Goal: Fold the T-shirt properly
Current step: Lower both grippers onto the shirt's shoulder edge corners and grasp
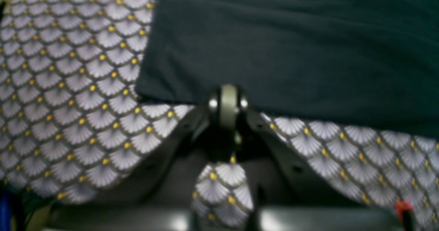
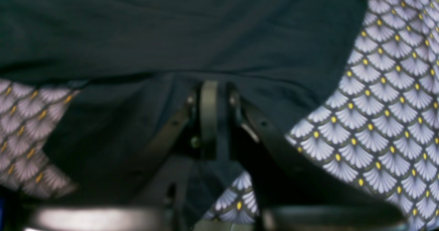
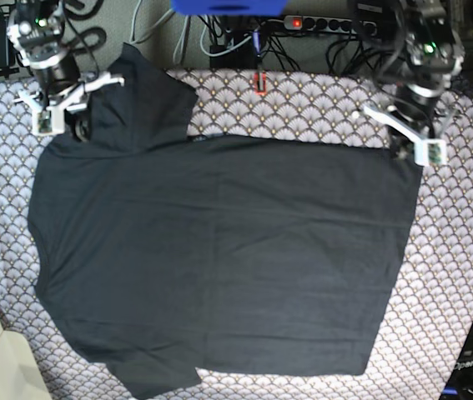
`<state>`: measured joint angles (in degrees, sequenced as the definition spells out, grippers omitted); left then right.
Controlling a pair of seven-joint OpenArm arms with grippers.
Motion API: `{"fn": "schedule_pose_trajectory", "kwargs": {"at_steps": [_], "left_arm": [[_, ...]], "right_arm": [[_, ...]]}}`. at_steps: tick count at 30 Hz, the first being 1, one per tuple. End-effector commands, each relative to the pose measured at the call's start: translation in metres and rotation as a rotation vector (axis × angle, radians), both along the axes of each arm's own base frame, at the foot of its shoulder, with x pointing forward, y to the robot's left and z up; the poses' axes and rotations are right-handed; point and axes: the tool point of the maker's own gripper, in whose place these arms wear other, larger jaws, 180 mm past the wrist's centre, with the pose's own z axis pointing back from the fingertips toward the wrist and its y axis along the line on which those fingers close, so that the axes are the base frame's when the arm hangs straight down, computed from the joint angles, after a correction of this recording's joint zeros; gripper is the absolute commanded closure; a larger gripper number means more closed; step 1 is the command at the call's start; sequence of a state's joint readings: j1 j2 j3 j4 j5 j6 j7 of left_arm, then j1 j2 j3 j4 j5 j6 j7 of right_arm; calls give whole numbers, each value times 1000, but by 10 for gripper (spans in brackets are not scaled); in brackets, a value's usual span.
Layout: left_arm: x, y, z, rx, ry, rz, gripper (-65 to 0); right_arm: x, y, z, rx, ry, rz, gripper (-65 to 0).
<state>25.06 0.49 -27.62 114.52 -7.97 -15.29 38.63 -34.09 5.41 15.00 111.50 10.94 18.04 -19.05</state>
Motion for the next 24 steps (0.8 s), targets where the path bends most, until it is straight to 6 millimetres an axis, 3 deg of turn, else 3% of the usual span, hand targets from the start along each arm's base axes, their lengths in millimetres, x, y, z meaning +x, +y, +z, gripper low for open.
{"fn": "schedule_pose_trajectory", "kwargs": {"at_steps": [1,5,11,18,24], "left_arm": [[4,6,10,17,-27,1,0],[4,9,10,25,-14,-7,-3],[3,1,8,32,-6,-69,-210],[1,-2,6,36,3,-100,-211],[1,-2,6,38,7,-100,-208]], "right_arm": [[2,-4,6,4,-26,-18,-102],[-3,12,5,43,-25,56,-159],[-19,32,6,103,-23,165,-208],[-30,-5,-15,45,132,40,-256],[-41,-60,-23,-16,273,-142,-260]]}}
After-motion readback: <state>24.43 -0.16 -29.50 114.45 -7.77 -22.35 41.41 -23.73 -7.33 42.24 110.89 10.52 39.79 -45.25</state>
